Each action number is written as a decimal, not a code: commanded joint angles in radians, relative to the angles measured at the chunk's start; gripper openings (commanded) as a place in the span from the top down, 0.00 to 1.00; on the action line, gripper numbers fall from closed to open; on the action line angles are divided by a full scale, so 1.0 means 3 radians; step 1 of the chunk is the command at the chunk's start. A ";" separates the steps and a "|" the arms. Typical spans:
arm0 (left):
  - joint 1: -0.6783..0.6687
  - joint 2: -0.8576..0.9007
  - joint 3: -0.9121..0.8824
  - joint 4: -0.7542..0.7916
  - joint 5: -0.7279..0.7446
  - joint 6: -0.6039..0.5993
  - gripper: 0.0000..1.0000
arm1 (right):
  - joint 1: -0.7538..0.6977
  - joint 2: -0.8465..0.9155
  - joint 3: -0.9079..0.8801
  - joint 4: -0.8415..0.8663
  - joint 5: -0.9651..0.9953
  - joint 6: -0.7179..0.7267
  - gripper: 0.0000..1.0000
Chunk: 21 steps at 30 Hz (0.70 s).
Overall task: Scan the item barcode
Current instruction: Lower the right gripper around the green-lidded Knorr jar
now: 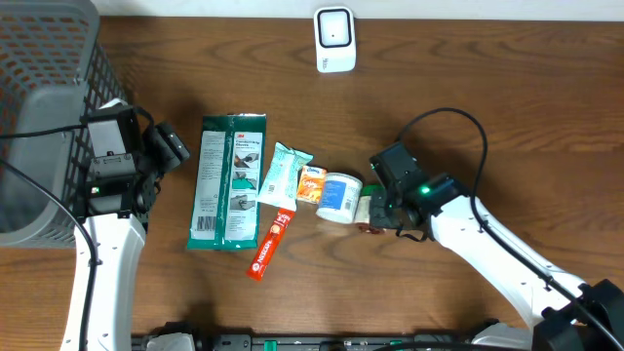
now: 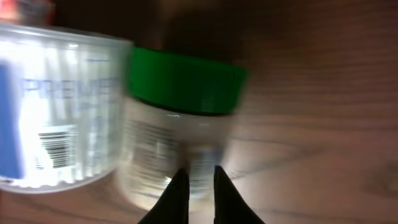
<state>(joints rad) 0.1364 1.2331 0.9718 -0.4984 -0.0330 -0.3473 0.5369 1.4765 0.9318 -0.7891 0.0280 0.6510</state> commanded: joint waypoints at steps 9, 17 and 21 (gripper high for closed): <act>0.0011 -0.0036 0.0090 -0.0009 -0.0041 -0.0020 0.12 | -0.0095 -0.0270 0.0385 -0.0083 -0.0369 -0.0114 0.79; 0.0011 -0.0036 0.0090 -0.0009 -0.0041 -0.0020 0.12 | 0.0028 -0.0106 0.0318 0.0078 -0.0423 -0.0024 0.77; 0.0011 -0.0036 0.0090 -0.0009 -0.0041 -0.0020 0.12 | 0.0128 0.0141 0.0304 0.0168 -0.0423 -0.0014 0.81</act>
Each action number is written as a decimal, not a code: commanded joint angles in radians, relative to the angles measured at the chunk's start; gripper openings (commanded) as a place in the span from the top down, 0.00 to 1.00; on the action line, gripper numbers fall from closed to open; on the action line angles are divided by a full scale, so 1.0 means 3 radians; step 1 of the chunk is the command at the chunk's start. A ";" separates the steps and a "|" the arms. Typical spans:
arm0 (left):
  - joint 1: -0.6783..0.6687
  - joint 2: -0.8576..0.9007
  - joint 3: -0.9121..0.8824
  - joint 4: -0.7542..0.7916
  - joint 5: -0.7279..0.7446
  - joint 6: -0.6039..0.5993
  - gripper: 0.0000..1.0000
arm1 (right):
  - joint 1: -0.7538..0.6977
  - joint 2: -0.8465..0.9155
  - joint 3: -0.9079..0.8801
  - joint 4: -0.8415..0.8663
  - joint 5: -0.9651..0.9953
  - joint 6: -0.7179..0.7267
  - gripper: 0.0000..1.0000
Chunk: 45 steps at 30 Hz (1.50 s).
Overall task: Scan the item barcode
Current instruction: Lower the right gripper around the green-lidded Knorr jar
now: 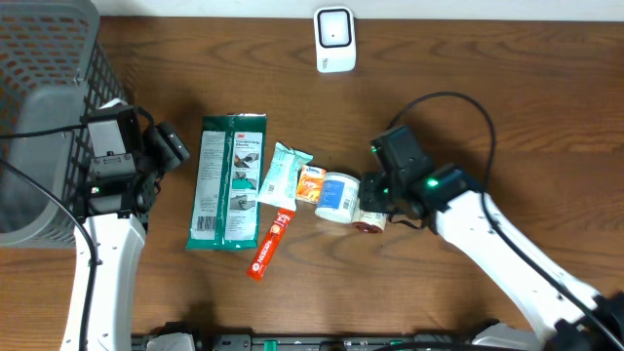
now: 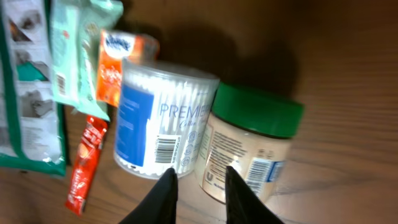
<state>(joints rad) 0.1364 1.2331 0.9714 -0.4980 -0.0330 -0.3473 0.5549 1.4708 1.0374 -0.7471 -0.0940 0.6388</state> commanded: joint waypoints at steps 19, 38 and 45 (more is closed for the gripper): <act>0.0011 -0.0036 0.0092 -0.0010 -0.0041 -0.0020 0.12 | 0.0137 0.0378 -0.0048 -0.0318 0.0191 -0.0008 0.81; 0.0011 -0.0036 0.0092 -0.0010 -0.0041 -0.0020 0.12 | 0.0042 -0.0257 0.0148 -0.0721 0.0295 -0.1939 0.39; 0.0011 -0.0036 0.0092 -0.0010 -0.0041 -0.0020 0.12 | 0.0041 -0.0277 0.0141 -0.1181 0.0272 -0.1564 0.23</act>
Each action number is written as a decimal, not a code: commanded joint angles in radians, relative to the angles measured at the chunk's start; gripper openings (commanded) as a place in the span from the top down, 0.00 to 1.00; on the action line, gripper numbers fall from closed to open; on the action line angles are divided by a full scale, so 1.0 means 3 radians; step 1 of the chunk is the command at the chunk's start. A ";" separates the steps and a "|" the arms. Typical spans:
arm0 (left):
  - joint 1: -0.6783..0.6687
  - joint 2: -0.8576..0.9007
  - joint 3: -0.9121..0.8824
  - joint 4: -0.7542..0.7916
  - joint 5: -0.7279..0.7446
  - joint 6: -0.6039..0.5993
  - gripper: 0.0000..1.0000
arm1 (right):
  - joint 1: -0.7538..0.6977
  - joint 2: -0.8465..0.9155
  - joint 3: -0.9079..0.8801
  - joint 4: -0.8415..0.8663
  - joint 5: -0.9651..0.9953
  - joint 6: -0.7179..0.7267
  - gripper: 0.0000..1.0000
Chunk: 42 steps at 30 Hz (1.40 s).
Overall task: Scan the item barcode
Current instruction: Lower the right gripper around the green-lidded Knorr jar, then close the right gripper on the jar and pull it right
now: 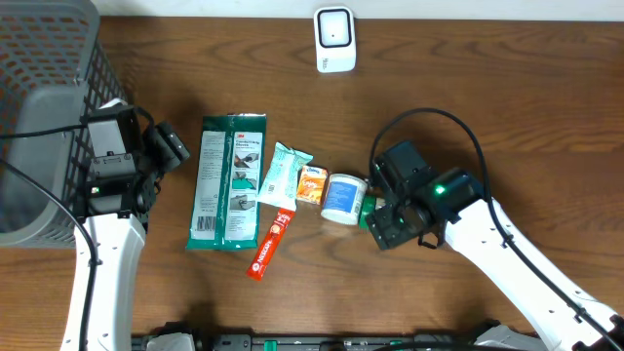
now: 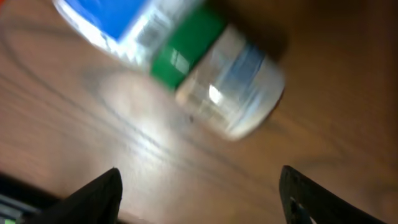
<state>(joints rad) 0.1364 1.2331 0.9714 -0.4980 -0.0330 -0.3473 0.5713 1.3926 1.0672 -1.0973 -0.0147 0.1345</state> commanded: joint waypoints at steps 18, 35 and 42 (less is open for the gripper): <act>0.0011 -0.0033 0.0092 -0.0071 -0.0041 -0.0020 0.12 | -0.0287 -0.0017 -0.0304 0.0618 0.0050 0.1617 0.01; 0.0011 -0.0033 0.0092 -0.0071 -0.0041 -0.0020 0.12 | -0.0285 -0.0017 -0.0978 0.1691 -0.0041 0.1803 0.01; 0.0011 -0.0033 0.0092 -0.0071 -0.0041 -0.0020 0.12 | -0.0284 -0.0017 -0.0997 0.1699 -0.0041 0.1802 0.01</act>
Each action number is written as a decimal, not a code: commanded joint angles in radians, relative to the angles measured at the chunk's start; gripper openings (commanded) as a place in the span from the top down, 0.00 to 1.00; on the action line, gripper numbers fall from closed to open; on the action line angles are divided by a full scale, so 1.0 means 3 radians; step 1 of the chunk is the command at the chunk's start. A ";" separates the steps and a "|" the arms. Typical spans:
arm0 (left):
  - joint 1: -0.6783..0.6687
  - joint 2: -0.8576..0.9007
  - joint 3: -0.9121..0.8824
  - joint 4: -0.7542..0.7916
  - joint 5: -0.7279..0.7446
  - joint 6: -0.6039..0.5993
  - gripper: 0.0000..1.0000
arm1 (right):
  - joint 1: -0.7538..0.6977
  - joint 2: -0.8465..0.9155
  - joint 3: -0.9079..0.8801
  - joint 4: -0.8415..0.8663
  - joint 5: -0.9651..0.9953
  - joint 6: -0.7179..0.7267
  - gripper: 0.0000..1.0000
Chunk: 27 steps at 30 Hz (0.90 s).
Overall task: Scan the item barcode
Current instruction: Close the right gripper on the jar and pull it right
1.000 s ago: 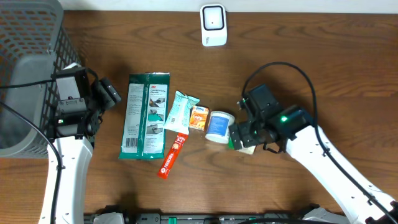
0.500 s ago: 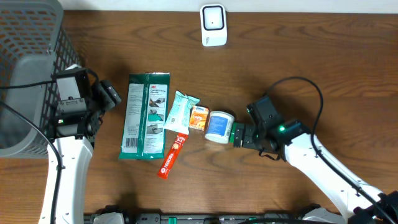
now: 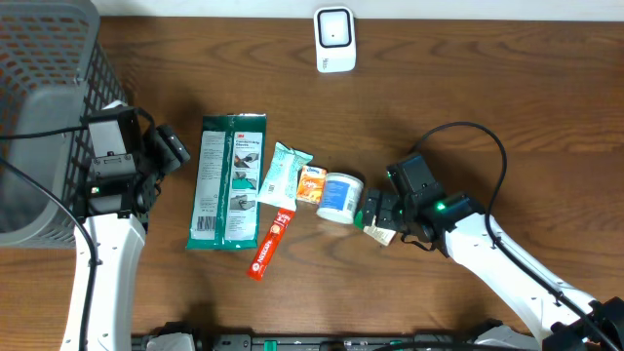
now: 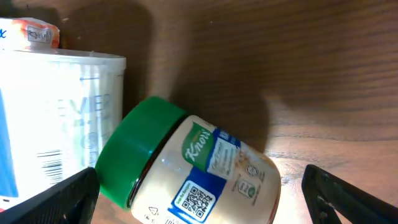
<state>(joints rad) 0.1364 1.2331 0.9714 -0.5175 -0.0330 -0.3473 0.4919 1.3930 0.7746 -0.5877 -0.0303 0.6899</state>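
A jar with a green lid [image 4: 193,168] lies on its side on the wooden table, its Knorr label and a QR code facing up. My right gripper [image 4: 202,202] is open, one finger [image 4: 59,199] beside the lid and the other [image 4: 351,193] past the jar's base, neither visibly touching. In the overhead view the jar [image 3: 381,232] shows partly under the right gripper [image 3: 382,216]. The white scanner [image 3: 333,39] stands at the far edge. My left gripper [image 3: 168,146] hangs near the basket; how its jaws stand is not visible.
A clear tub of cotton swabs [image 3: 341,196] touches the jar's lid side. Left of it lie an orange packet [image 3: 311,183], a pale green packet [image 3: 283,174], a red sachet [image 3: 271,244] and a green 3M wipes pack [image 3: 226,183]. A grey mesh basket [image 3: 39,117] fills the left edge.
My right gripper was open well above the jar; now it sits low with a finger on each side. The jar's label and QR code now face the camera. The left arm has not moved.
My right gripper's fingers stood close together against the jar beside the swab tub. Then they were higher, still narrow, over jar and tub. Then the gripper was wide open above the jar, and now it straddles it, open.
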 commanded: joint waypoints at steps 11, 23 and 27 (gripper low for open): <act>0.0011 -0.0033 0.0092 -0.0006 -0.0041 -0.0020 0.12 | -0.0216 -0.0019 0.0192 0.0072 -0.0600 -0.1441 0.01; 0.0011 -0.0033 0.0092 -0.0006 -0.0041 -0.0020 0.12 | -0.0670 0.0111 0.0665 -0.0576 -0.1153 -0.2206 0.02; 0.0011 -0.0033 0.0092 -0.0006 -0.0041 -0.0020 0.12 | -0.0579 0.0417 0.0666 -0.0504 -0.1225 -0.2282 0.05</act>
<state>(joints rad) 0.1364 1.2331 0.9714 -0.5175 -0.0326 -0.3473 0.3019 1.4460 0.9623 -0.7444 -0.3351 0.0662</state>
